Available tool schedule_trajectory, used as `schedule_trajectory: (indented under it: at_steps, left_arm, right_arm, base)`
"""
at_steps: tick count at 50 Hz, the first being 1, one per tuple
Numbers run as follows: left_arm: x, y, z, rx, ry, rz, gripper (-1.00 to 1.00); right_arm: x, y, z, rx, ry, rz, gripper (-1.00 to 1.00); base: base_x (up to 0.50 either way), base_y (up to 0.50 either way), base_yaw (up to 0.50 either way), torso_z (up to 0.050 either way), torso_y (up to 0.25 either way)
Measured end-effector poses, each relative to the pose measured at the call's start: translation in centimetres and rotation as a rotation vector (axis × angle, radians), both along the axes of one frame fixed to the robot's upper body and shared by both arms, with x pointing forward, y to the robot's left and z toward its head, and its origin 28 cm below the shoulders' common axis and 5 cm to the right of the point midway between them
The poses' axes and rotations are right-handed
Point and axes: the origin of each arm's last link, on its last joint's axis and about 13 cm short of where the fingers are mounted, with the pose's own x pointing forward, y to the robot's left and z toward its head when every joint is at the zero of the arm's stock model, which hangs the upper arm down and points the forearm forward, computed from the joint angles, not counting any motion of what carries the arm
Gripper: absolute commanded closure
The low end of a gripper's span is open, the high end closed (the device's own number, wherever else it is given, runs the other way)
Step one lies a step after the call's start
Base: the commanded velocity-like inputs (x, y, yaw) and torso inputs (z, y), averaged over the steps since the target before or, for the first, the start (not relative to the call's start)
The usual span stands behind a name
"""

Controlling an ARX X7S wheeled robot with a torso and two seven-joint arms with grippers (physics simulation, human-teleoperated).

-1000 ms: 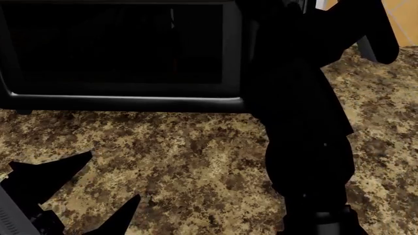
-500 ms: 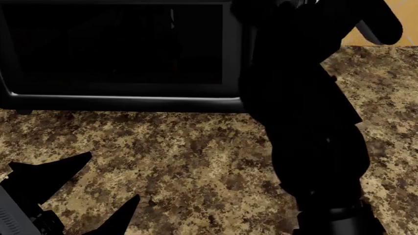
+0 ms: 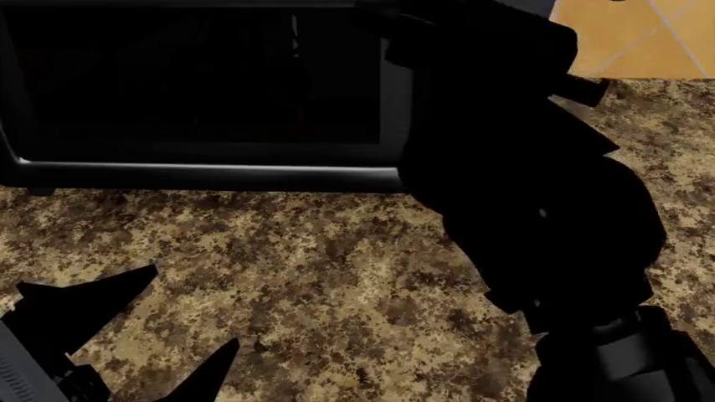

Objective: Decrease the toaster oven temperature.

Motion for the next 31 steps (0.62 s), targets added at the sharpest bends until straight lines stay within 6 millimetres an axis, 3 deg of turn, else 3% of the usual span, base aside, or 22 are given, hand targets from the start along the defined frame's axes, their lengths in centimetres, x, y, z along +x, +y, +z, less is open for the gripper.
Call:
schedule_trajectory:
  at_steps: [31]
  left_arm:
    - [-0.36,-0.01,0.10,0.019,-0.001,-0.006,-1.00]
  right_arm:
    - [0.03,-0.94,0.10,-0.654,0.074,-0.004,1.00]
  base:
    - [0.02,0.00,0.01,0.000,0.000]
